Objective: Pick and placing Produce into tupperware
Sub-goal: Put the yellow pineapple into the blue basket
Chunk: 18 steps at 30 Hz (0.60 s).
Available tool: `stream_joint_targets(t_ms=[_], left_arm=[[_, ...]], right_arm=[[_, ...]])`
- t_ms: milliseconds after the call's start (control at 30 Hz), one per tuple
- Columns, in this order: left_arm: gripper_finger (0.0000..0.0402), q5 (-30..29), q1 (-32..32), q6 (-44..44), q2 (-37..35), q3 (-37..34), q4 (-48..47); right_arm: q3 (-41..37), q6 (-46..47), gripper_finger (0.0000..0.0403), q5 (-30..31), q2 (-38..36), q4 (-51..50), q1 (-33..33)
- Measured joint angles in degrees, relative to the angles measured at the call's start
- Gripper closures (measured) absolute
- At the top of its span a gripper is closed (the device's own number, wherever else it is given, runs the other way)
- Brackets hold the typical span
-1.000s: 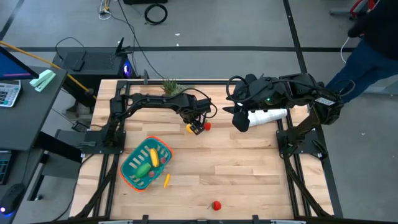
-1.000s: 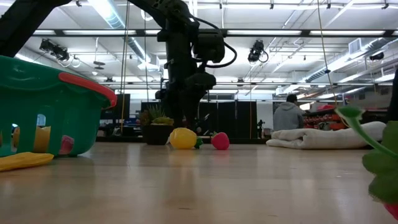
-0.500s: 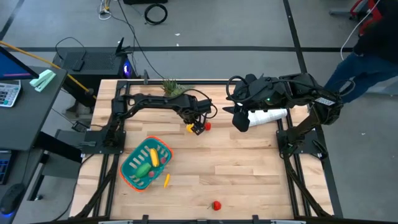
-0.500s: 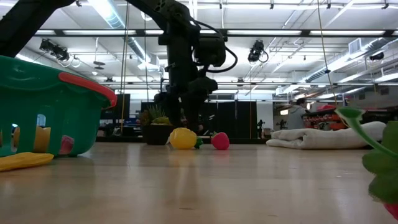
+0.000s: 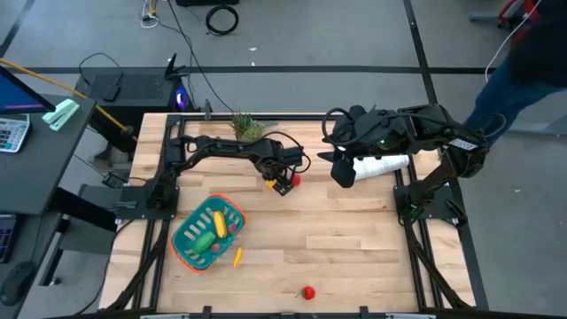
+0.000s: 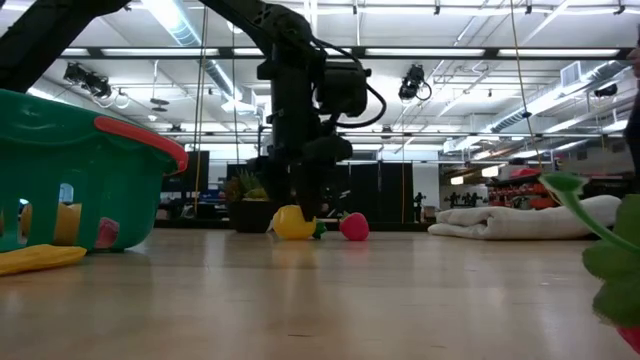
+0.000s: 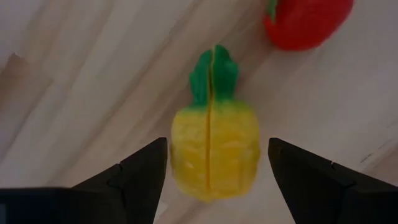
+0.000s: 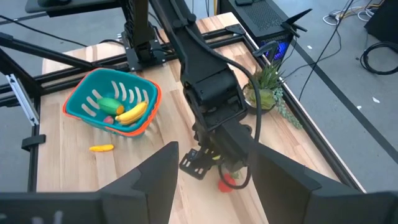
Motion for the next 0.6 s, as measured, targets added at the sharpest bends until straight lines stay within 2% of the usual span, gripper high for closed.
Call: stream_joint_targets(t_ms=[300, 600], left_arm=[[0.0122, -0.02, -0.19, 0.04, 0.58, -0.04, 0.11], [0.0206, -0.02, -1.12, 0.24, 0.58, -0.02, -0.02]], right_arm=[[0.0, -0.04, 0.0199, 0.02, 0.0, -0.17, 0.0], [0.0, -0.79, 0.0199, 0.05, 0.0, -0.21, 0.0]])
